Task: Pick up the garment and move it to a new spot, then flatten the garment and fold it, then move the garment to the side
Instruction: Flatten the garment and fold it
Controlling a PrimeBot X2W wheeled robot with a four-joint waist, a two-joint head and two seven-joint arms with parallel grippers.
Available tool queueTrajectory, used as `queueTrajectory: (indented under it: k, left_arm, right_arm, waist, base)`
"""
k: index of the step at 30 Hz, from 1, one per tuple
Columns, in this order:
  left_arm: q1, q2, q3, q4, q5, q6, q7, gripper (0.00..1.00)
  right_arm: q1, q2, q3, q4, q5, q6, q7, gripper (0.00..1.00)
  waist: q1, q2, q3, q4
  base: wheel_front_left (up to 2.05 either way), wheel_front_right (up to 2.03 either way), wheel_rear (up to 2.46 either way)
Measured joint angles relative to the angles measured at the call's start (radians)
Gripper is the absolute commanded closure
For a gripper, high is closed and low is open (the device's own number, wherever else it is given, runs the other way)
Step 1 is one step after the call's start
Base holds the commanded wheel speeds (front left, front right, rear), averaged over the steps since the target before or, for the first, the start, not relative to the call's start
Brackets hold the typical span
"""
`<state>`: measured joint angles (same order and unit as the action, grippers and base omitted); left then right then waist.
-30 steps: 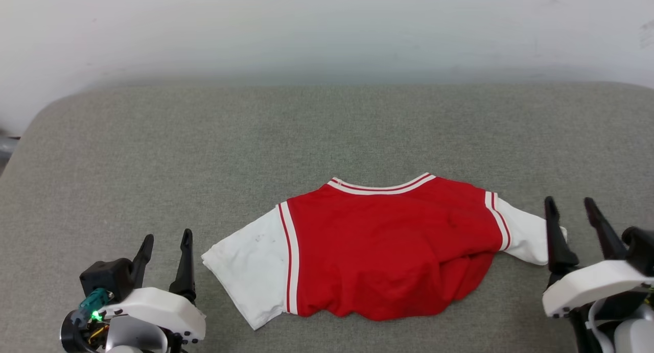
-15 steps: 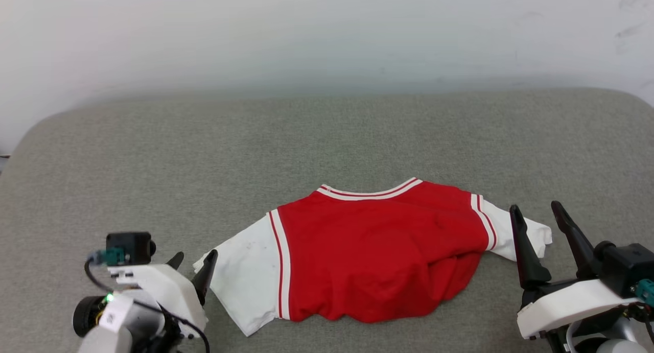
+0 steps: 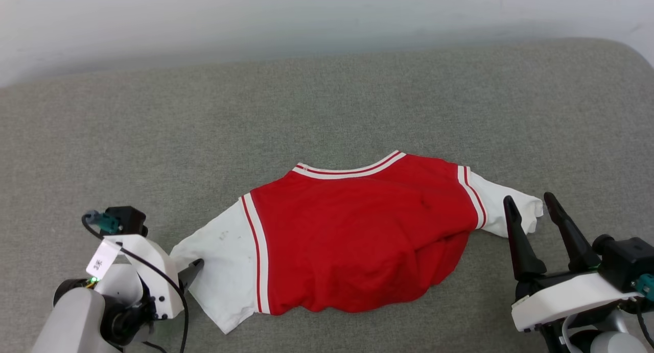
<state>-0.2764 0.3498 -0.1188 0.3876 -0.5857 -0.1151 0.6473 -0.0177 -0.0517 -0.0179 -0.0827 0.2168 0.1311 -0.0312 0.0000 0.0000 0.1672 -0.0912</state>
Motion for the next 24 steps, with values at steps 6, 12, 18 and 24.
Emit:
queueTrajectory:
  k: [6,12,18,24]
  left_arm:
    - [-0.038,0.019,-0.044,0.008,-0.024,-0.006,0.072,1.0]
    - [-0.045,0.019,-0.083,0.002,-0.018,-0.01,0.027,1.0]
    - [-0.026,0.009,-0.088,-0.024,0.0,-0.009,-0.06,1.0]
    - [-0.01,0.01,-0.088,-0.121,0.023,0.01,-0.112,1.0]
  right_arm:
    - [-0.019,0.0,-0.02,0.026,0.014,0.0,-0.008,0.0]
    - [-0.034,0.0,-0.069,0.074,0.062,0.0,0.011,0.0]
    - [-0.055,-0.027,-0.14,0.197,0.157,0.0,0.152,0.0]
    - [-0.123,-0.151,-0.177,0.342,0.278,0.0,0.394,0.0]
  waist:
    - [0.0,0.0,0.037,-0.011]
    - [0.0,0.0,0.036,-0.004]
    - [0.0,0.0,0.005,0.008]
    - [0.0001,0.0,-0.004,0.03]
  base:
    - [0.0,0.0,0.0]
    - [0.0,0.0,0.0]
    - [0.0,0.0,0.0]
    - [0.0,0.0,0.0]
